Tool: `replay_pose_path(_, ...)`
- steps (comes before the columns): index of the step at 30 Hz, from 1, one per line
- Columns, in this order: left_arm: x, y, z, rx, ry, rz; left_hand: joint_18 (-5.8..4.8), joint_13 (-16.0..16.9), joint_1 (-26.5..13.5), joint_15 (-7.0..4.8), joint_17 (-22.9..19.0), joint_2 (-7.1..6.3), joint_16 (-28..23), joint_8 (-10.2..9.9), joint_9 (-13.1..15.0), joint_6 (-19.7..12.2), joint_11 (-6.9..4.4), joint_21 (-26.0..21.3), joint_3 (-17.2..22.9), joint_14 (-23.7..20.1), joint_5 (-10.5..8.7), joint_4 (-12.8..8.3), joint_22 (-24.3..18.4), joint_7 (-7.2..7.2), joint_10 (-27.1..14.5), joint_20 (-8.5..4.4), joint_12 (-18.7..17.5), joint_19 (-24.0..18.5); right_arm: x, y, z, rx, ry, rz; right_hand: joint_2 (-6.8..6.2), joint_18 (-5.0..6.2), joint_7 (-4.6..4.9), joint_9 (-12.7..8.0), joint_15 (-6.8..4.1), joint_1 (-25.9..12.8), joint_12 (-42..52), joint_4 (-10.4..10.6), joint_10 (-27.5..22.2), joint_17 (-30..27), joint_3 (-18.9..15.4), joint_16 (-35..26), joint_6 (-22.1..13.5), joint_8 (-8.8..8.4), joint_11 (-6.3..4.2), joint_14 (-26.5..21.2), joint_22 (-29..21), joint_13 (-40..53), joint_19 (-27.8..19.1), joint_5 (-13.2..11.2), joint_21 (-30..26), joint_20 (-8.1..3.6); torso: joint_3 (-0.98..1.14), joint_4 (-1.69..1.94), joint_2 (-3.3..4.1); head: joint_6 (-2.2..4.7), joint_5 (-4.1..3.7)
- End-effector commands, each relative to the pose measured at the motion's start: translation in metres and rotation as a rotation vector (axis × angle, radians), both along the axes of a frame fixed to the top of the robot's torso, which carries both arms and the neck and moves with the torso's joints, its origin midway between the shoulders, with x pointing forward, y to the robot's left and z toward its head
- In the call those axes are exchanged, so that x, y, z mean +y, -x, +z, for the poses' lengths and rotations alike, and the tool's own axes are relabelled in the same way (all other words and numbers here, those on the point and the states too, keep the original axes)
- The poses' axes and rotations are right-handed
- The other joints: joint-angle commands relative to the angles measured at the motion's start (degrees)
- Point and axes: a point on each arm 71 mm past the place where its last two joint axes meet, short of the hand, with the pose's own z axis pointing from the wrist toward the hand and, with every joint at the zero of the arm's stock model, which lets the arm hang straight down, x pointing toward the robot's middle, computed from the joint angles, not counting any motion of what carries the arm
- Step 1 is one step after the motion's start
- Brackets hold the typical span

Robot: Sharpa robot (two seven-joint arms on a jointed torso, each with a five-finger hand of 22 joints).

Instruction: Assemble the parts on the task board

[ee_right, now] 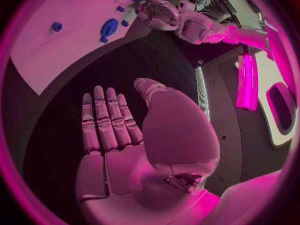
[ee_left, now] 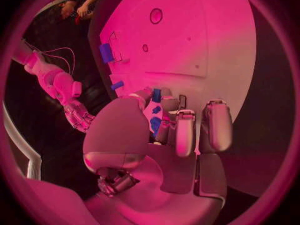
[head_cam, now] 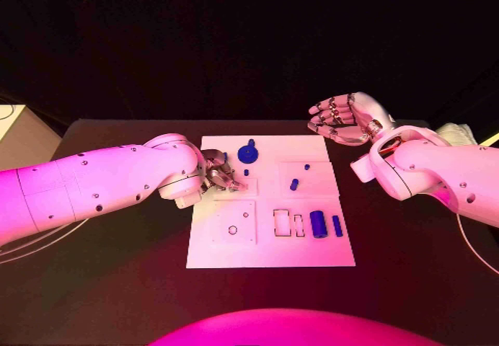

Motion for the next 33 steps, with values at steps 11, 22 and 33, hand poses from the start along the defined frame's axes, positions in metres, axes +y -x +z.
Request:
replay_pose_path(11,0.0002,0.0013,-0.0025,0.006,-0.013,-0.001,-0.44,0.21,4.34,-0.83,12.13,0.89,0.25,1.9,-0.88,-1.12,-0.58,0.38,10.67,5.0,-0.01,-3.41,2.29,-0.75,0.74,-0.87,-0.02,0.26,0.0018,0.0006,-0.0014,0.007,0.005,0.021,0.12,-0.11,3.65,-0.08,0.26,-0.42,-0.2,-0.34,0.19,-0.15,-0.04,-0.34,0.17,-0.21,0.25,-0.2,-0.18,-0.11,-0.41,-0.24,-0.25,0.12,-0.1,0.14,-0.03,0.17,-0.1)
replay_pose_path(22,0.0014,0.0007,0.0,-0.021,0.015,0.022,-0.27,-1.6,1.47,-0.37,11.26,0.18,-0.28,2.96,-1.32,-2.98,-0.03,-0.16,17.82,4.66,0.03,-4.6,1.71,-0.16,-0.57,-0.6,-1.08,-0.24,0.0013,0.0009,-0.0024,0.012,0.006,0.021,0.15,-0.11,3.65,-0.08,0.26,-0.43,-0.18,-0.35,0.22,-0.18,-0.03,-0.34,0.22,-0.2,0.24,-0.19,-0.21,-0.12,-0.38,-0.23,-0.24,0.12,-0.14,0.16,0.02,0.25,-0.14)
replay_pose_path(33,0.0022,0.0039,0.0027,-0.004,0.067,0.018,0.07,-4.79,-1.11,0.5,10.17,-0.29,-0.94,4.28,-1.88,-5.68,1.02,-1.11,28.8,4.16,0.07,-11.11,0.63,1.22,-2.78,0.07,-3.01,-1.31,0.0007,0.0009,-0.0034,0.022,0.01,0.024,0.18,-0.1,3.65,-0.08,0.26,-0.44,-0.17,-0.35,0.26,-0.22,-0.02,-0.35,0.26,-0.19,0.23,-0.17,-0.28,-0.12,-0.51,-0.22,-0.24,0.12,-0.16,0.23,0.07,0.29,-0.21)
